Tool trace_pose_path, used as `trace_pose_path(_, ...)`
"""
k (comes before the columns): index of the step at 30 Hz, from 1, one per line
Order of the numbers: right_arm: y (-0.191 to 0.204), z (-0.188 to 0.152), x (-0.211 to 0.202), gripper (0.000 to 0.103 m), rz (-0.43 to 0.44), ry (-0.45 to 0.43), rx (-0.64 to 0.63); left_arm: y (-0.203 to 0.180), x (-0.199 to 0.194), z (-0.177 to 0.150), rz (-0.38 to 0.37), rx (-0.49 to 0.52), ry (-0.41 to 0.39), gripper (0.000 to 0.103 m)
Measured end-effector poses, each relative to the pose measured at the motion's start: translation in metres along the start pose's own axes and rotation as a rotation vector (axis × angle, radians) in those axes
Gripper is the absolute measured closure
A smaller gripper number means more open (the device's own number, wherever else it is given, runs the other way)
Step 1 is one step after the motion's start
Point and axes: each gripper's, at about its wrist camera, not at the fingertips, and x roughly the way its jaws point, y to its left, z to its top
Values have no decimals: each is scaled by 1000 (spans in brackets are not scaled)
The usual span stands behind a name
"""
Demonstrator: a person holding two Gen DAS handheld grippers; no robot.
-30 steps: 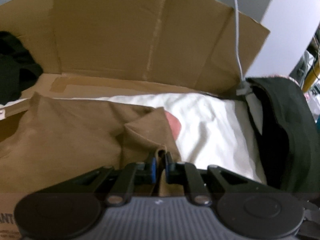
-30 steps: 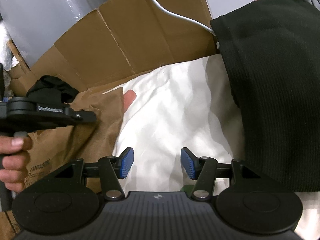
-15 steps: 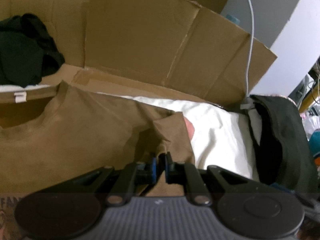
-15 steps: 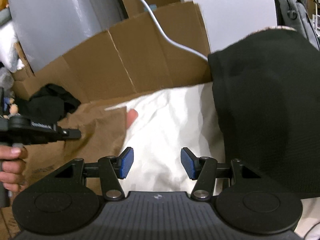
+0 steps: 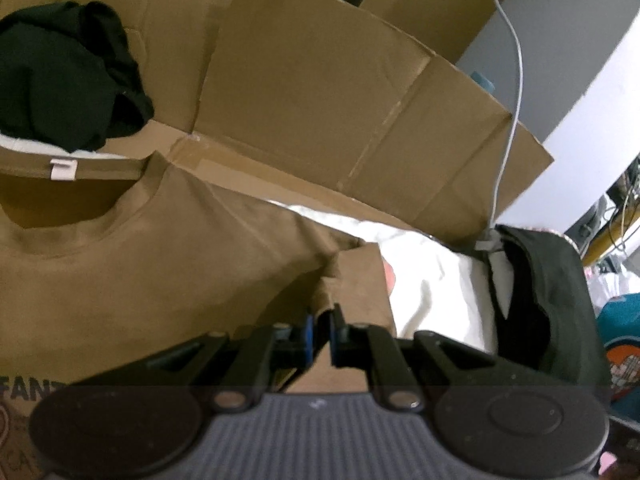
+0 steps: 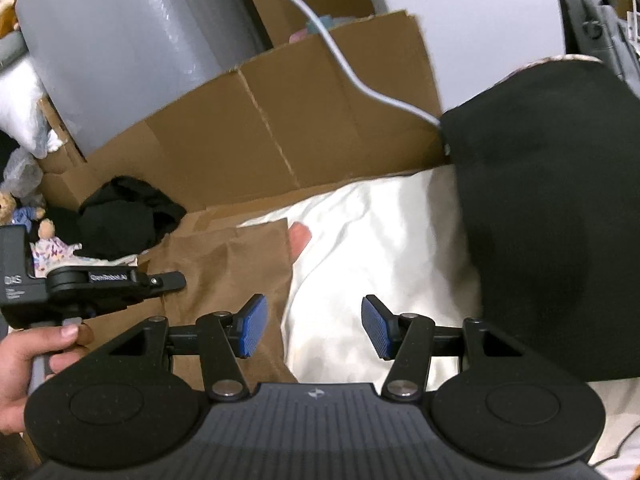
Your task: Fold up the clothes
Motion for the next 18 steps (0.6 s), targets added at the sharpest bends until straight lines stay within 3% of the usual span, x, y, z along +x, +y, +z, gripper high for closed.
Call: trace_pose_path(18,20,23,2,46,-46,-14,33,22,15,-1,-53,-12,72,94)
